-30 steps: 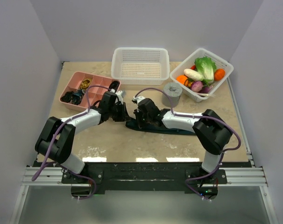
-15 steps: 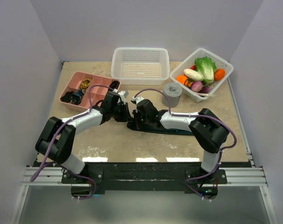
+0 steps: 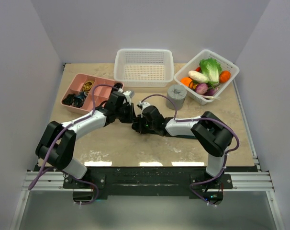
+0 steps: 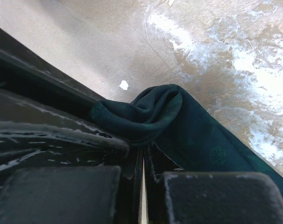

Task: Roll the ties
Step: Roll the tie at the center of the board.

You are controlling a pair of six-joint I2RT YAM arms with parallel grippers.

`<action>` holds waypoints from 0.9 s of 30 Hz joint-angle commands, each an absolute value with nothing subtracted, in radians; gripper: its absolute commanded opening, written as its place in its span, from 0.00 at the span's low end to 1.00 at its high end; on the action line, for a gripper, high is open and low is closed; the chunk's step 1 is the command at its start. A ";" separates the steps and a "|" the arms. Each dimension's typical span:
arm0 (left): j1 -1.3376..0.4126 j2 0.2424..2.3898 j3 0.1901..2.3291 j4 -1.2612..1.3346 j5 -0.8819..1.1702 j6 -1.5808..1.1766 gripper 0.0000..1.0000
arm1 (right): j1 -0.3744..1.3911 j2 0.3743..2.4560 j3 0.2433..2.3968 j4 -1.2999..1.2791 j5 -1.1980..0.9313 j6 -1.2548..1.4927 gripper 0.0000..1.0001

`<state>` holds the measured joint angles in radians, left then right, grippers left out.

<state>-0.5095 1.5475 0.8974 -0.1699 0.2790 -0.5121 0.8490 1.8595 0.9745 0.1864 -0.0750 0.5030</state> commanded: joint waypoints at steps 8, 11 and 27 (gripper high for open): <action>-0.528 1.535 0.945 -0.179 0.273 -0.531 0.00 | 0.853 1.825 0.951 0.322 -0.089 0.551 0.00; -0.529 1.546 0.966 -0.215 0.236 -0.528 0.00 | 0.856 1.807 0.953 0.296 -0.098 0.546 0.00; -0.528 1.634 1.141 -0.448 0.040 -0.454 0.00 | 0.854 1.669 0.992 0.077 0.110 0.420 0.00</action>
<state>-0.5247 1.6104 1.0794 -0.3843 0.0906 -0.4973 0.8505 1.6505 0.9634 0.1207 0.0200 0.4644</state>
